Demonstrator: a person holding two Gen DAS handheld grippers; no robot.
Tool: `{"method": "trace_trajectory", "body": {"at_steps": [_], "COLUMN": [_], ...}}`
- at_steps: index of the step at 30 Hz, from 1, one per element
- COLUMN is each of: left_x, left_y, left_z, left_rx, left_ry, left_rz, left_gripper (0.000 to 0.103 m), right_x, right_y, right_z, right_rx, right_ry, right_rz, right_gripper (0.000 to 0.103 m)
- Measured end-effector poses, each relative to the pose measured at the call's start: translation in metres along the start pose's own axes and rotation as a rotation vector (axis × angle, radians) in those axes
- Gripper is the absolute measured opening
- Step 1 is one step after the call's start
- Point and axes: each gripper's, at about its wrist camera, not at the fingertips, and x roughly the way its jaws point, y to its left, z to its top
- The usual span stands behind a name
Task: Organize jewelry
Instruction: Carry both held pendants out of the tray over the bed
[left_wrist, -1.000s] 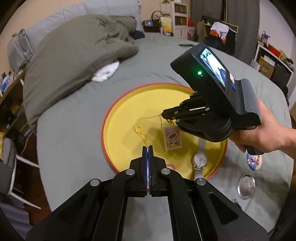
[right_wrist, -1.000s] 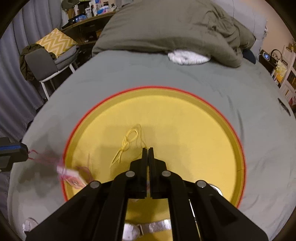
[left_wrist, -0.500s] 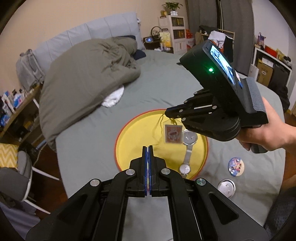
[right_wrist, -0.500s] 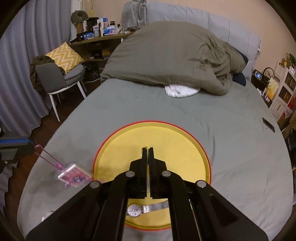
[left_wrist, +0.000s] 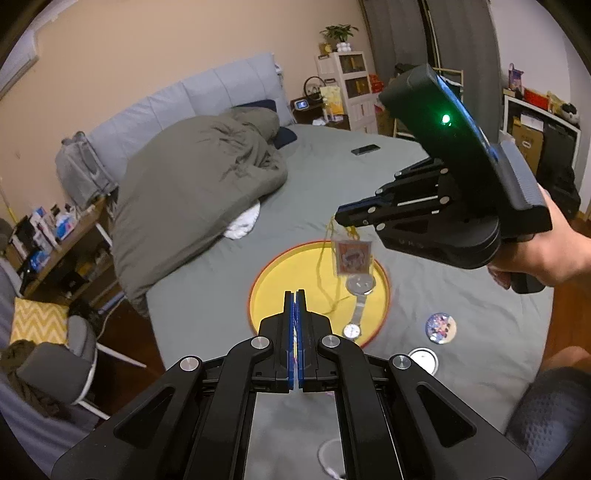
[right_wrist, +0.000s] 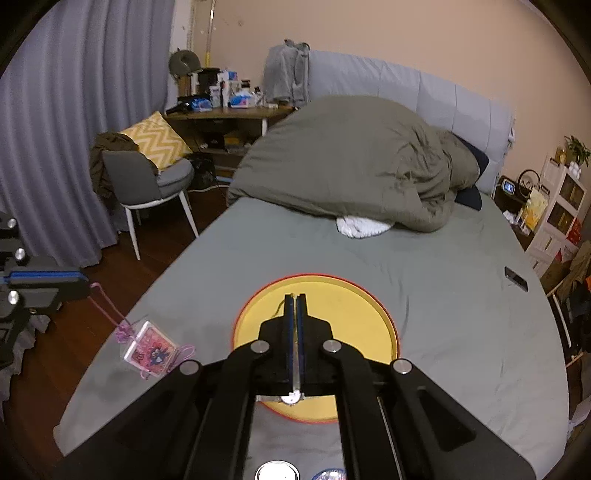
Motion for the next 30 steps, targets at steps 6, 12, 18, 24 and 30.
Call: {"method": "trace_trajectory", "body": {"at_steps": [6, 12, 18, 24, 30], "left_x": [-0.046, -0.085, -0.110, -0.131, -0.144], "left_y": [-0.018, -0.041, -0.063, -0.080, -0.089], "left_z": [-0.006, -0.023, -0.051, -0.075, -0.099], "left_rx": [0.017, 0.021, 0.048, 0.054, 0.043], "left_ry": [-0.002, 0.010, 0.047, 0.059, 0.057], "left_rz": [0.018, 0.010, 0.006, -0.007, -0.025], "left_gripper": [0.001, 0.001, 0.001, 0.001, 0.001], "right_x": [-0.047, -0.088, -0.114, -0.136, -0.149], "right_y": [0.014, 0.032, 0.052, 0.076, 0.097], "right_z": [-0.010, -0.035, -0.062, -0.084, -0.105], "right_rx": [-0.023, -0.056, -0.107, -0.155, -0.194], "right_ry": [-0.022, -0.026, -0.013, -0.018, -0.012], "right_rz": [0.011, 0.029, 0.045, 0.070, 0.098], "right_gripper": [0.003, 0.003, 0.003, 0.003, 0.003]}}
